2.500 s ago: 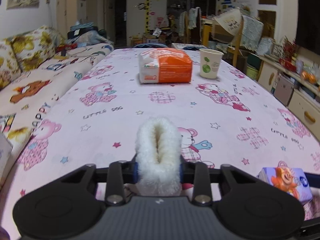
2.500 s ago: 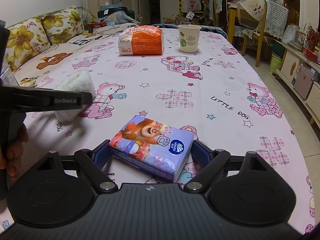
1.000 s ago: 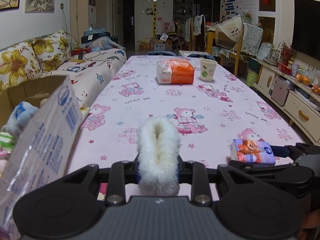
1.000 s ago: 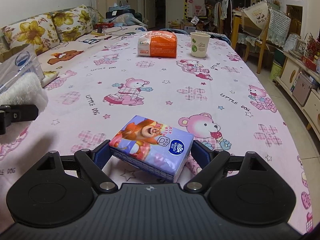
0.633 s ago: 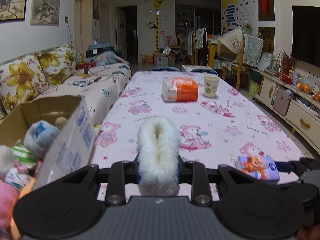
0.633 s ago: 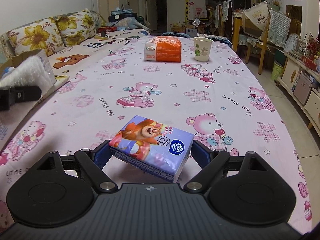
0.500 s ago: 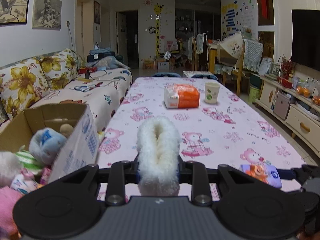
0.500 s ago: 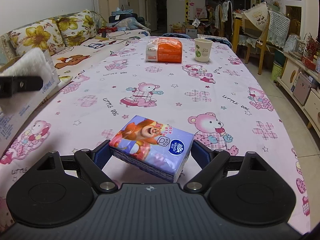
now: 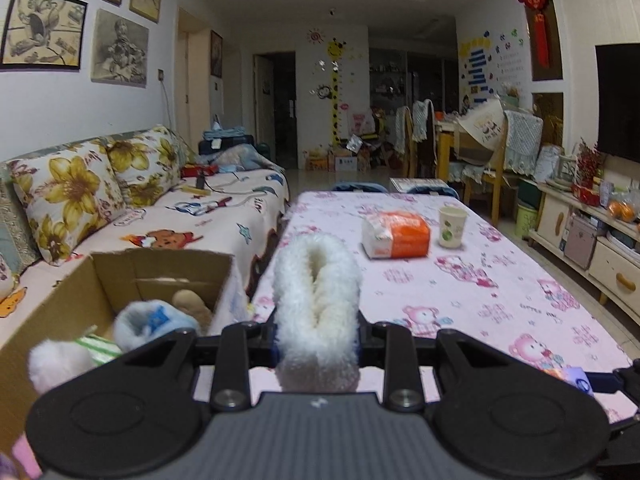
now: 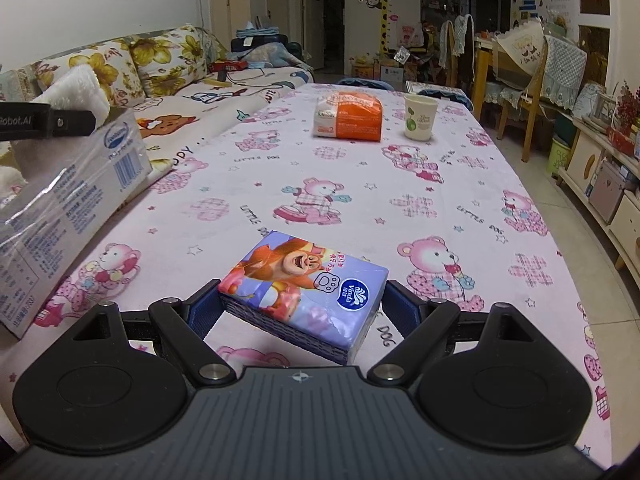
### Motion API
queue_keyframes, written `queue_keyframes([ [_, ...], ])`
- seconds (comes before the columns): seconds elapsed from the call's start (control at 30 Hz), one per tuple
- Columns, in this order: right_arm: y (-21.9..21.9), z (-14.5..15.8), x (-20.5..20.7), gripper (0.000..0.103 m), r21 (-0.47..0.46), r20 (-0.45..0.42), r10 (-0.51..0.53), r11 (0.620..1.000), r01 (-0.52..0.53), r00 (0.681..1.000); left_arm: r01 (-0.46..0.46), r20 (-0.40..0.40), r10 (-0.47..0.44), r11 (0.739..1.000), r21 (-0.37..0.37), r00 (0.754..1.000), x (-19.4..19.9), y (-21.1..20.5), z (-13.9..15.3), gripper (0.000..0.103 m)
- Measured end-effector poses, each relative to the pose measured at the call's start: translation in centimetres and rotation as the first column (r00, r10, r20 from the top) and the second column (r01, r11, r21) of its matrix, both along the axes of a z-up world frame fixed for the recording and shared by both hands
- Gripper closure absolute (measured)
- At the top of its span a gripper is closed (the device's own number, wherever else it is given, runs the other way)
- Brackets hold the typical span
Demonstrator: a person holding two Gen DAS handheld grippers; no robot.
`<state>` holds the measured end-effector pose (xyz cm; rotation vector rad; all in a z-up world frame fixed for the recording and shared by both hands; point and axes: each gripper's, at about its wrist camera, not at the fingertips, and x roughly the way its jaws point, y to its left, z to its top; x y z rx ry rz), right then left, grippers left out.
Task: Organize soft objects
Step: 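Carry the slipper and tissue pack toward the cardboard box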
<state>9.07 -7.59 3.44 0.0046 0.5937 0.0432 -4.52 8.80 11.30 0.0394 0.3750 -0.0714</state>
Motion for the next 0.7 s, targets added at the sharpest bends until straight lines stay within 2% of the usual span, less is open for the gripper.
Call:
queue_keyframes([
  [0.7,4.6,4.5,2.1,0.000,-0.026,0.137,0.137,0.991,-0.135,0.981,-0.158,0.064,0.161,0.987,-0.040,0.985,1.6,5.5,1.2,0.072],
])
